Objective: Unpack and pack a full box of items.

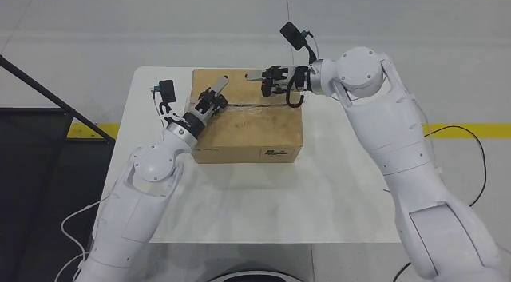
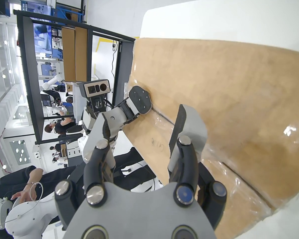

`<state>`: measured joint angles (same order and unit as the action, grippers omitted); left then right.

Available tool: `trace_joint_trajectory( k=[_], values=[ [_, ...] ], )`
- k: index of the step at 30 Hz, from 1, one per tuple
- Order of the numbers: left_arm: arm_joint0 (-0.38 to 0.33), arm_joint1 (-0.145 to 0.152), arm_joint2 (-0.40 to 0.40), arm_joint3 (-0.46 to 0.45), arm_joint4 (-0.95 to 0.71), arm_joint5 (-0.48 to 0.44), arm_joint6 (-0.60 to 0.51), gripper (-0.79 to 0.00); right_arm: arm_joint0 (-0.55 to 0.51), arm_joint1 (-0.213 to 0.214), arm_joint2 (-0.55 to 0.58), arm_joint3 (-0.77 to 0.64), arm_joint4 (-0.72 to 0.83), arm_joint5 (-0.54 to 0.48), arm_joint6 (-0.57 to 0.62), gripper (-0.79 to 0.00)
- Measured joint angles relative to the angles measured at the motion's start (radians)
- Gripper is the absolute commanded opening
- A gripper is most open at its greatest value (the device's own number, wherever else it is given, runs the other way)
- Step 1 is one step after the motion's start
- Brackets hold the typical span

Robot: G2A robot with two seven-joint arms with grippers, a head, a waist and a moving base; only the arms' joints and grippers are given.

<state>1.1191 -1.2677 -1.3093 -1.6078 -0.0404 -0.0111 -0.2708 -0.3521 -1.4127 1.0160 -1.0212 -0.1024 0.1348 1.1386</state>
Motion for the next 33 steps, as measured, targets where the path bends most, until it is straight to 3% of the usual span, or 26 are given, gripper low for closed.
trace_joint_trajectory(
  k=[3,7,10,12,14,17,27,33],
  values=[
    [-0.004,-0.001,0.003,0.001,0.003,0.002,-0.002,0.000,-0.019,0.014,0.016,-0.033,-0.027,0.039,0.037,-0.308],
    [-0.005,-0.002,0.004,0.000,0.006,0.003,-0.005,0.000,-0.042,0.031,0.036,-0.062,-0.054,0.087,0.083,-0.191],
    [-0.004,-0.002,0.004,-0.001,0.008,0.005,-0.005,0.000,-0.054,0.043,0.052,-0.081,-0.075,0.124,0.100,-0.166],
    [-0.002,-0.003,0.005,-0.006,0.009,0.007,-0.003,0.000,-0.062,0.051,0.060,-0.097,-0.096,0.157,0.105,-0.049],
    [0.000,-0.003,0.005,-0.010,0.012,0.007,-0.003,0.000,-0.072,0.058,0.067,-0.107,-0.114,0.191,0.112,0.000],
    [0.003,-0.003,0.005,-0.016,0.015,0.009,-0.003,0.000,-0.086,0.067,0.084,-0.124,-0.123,0.222,0.104,0.000],
    [0.019,-0.005,0.014,-0.053,0.031,0.015,-0.011,0.000,-0.209,0.084,0.150,-0.365,-0.039,0.085,-0.038,0.000],
    [0.012,-0.010,0.041,-0.058,0.038,0.017,-0.006,0.000,-0.212,0.079,0.139,-0.327,0.006,0.028,-0.117,0.000]
  ],
)
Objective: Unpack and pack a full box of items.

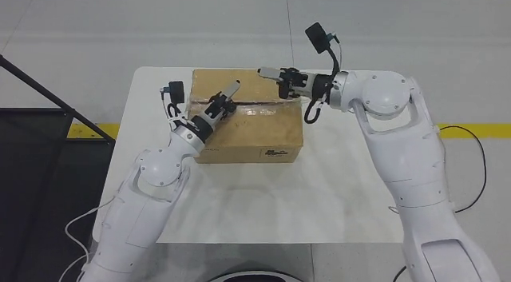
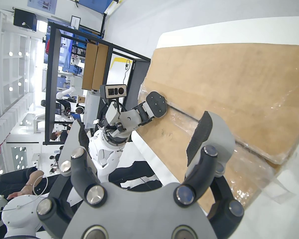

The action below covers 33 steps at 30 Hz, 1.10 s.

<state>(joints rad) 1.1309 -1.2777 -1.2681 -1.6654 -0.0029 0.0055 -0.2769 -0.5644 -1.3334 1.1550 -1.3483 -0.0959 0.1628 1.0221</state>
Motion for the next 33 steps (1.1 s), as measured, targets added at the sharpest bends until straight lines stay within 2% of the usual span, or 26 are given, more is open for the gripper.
trace_joint_trajectory(
  k=[5,9,19,26,33],
  values=[
    [-0.022,-0.008,0.038,0.006,0.004,0.003,-0.001,0.000,0.054,-0.004,-0.025,0.135,0.049,0.015,0.075,0.000],
    [-0.033,-0.013,0.065,0.010,0.008,0.005,-0.003,0.000,0.059,0.001,-0.018,0.187,0.077,-0.006,0.129,0.000],
    [-0.075,-0.030,0.140,0.047,0.021,0.016,-0.002,0.000,-0.018,0.038,0.075,0.203,0.114,-0.034,0.164,0.000],
    [-0.105,-0.044,0.182,0.066,0.026,0.024,0.012,0.000,-0.077,0.063,0.153,0.194,0.170,-0.097,0.165,0.000],
    [-0.141,-0.059,0.224,0.098,0.035,0.031,0.029,0.000,-0.106,0.076,0.166,0.197,0.208,-0.126,0.197,0.000]
  ],
)
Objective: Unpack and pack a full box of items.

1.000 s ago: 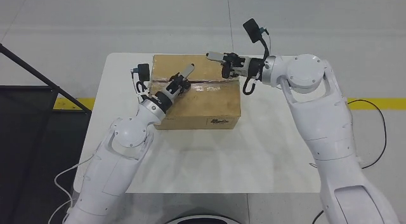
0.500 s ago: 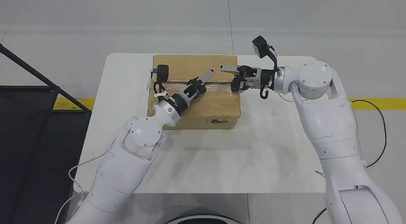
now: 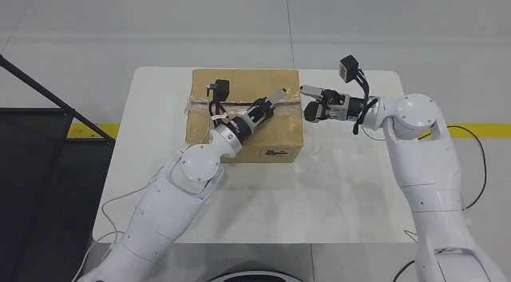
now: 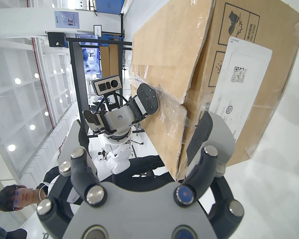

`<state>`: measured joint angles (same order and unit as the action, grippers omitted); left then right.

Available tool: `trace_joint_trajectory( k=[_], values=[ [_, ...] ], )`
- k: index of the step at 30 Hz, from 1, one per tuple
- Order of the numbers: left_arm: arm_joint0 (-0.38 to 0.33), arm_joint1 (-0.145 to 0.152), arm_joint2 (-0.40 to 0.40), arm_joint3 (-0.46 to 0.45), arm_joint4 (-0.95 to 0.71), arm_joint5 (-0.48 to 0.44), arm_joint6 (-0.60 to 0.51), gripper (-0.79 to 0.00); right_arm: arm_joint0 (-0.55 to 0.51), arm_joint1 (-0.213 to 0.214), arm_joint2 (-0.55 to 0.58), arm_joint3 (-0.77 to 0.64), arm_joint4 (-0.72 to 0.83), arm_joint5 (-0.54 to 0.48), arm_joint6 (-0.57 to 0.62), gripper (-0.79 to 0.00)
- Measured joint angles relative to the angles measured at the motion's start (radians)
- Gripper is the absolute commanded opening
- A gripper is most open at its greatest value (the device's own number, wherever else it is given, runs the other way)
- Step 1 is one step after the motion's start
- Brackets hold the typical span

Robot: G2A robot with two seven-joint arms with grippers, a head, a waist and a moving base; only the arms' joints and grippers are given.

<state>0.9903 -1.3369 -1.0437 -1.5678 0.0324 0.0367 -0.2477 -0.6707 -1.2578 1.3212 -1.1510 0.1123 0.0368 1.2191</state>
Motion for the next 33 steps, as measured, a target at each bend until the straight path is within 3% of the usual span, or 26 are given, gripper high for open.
trace_joint_trajectory(
  k=[15,20,25,33],
  values=[
    [-0.040,-0.034,0.074,0.039,0.011,0.006,0.046,0.000,0.007,0.011,-0.005,0.112,0.070,-0.110,-0.021,0.000],
    [-0.031,-0.039,0.074,0.013,0.032,0.001,0.071,0.000,0.004,0.025,0.039,0.151,0.080,-0.168,-0.068,0.000],
    [0.007,-0.028,0.013,-0.071,0.075,0.002,0.097,0.000,-0.022,0.051,0.108,0.134,0.055,-0.276,-0.076,0.000],
    [0.132,0.008,-0.198,-0.281,0.191,0.015,0.132,0.000,-0.067,0.100,0.205,0.094,-0.067,-0.506,-0.043,0.000]
  ],
)
